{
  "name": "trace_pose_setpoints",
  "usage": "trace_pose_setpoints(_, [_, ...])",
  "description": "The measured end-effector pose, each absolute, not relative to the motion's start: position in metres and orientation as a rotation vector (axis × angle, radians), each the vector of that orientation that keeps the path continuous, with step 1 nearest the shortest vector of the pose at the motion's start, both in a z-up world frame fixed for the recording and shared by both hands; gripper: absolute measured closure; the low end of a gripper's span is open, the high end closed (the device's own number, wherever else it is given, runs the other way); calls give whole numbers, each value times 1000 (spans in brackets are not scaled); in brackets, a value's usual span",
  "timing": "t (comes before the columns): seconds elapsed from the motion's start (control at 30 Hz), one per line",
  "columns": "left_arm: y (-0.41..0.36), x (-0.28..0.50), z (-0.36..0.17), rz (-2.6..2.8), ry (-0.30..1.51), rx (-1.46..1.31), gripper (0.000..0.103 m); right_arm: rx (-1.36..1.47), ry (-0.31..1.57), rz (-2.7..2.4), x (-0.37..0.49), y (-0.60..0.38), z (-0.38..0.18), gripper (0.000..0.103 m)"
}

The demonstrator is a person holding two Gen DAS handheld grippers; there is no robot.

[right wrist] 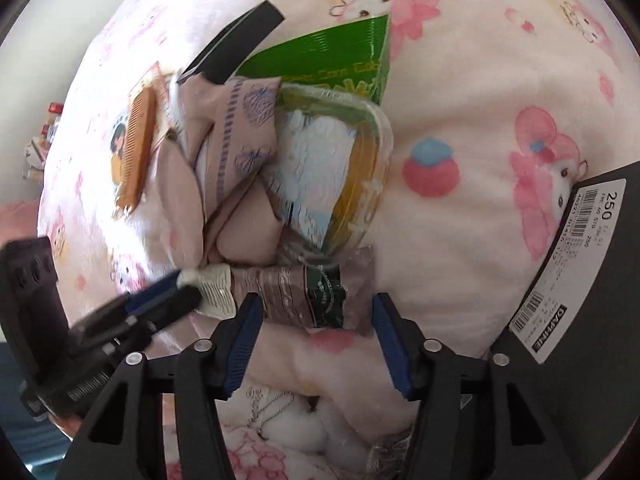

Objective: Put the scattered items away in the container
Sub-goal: 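Move the left gripper to the white lotion tube and grasp it, then carry the lotion tube with the left gripper over the box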

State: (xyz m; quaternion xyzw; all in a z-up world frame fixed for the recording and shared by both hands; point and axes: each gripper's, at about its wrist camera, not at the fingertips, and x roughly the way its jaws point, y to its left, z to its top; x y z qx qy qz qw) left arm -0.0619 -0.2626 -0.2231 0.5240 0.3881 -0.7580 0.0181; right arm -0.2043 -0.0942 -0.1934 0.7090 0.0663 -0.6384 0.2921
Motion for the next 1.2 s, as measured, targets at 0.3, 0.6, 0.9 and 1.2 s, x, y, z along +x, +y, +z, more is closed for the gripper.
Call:
trace_pose_setpoints(0.3, [-247,-62,-217,-2318,1149,1661,60,1822,117,-1752,-200,-87,-180,60])
trace_pose_setpoints(0.6, [-218,-71,-118,-2579,1100,1551,62,1571,-147,-1972,-167,-21,-87,60])
trace_pose_setpoints(0.9, [-116,-113,-56,-2808,998,1668,62,1414,-374,-2218,-134,99,-25,60])
trace_pose_setpoints(1.2, [30,-189,-35,-2980,667,1814,62,1478,-421,-2456,-148,234,-25,60])
